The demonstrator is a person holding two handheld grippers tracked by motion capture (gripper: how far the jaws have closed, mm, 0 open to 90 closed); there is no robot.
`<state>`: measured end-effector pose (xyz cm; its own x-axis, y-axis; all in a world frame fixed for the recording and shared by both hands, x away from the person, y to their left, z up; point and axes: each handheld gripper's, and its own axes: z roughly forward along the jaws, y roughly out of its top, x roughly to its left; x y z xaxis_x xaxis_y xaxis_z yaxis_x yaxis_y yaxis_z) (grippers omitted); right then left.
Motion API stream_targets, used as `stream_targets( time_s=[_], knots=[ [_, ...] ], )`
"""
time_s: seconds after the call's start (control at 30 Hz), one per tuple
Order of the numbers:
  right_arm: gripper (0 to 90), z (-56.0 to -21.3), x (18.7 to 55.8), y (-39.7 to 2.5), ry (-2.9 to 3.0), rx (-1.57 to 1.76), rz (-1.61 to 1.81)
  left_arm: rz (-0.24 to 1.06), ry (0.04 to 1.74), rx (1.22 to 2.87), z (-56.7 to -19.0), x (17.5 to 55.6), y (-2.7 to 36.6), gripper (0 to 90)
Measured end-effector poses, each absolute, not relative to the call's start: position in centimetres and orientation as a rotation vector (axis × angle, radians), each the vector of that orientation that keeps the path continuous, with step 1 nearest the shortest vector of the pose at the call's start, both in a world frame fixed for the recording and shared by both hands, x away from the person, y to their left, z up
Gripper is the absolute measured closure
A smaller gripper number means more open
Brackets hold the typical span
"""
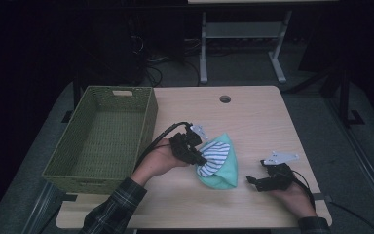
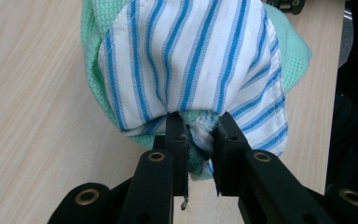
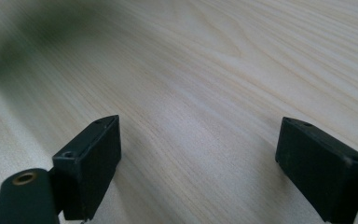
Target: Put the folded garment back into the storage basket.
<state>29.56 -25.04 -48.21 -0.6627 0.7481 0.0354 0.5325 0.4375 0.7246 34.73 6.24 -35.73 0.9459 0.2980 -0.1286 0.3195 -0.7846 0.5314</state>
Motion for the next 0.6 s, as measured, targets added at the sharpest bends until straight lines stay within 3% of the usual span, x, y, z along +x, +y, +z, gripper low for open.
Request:
stream_targets(
  time_s=[0.6],
  knots=[
    [13.9,-48.2,29.6,-25.0,2.402,1.104,1.055,-0.003,0.471,2.505,-32.8,35.3,8.1,77.9]
  ],
)
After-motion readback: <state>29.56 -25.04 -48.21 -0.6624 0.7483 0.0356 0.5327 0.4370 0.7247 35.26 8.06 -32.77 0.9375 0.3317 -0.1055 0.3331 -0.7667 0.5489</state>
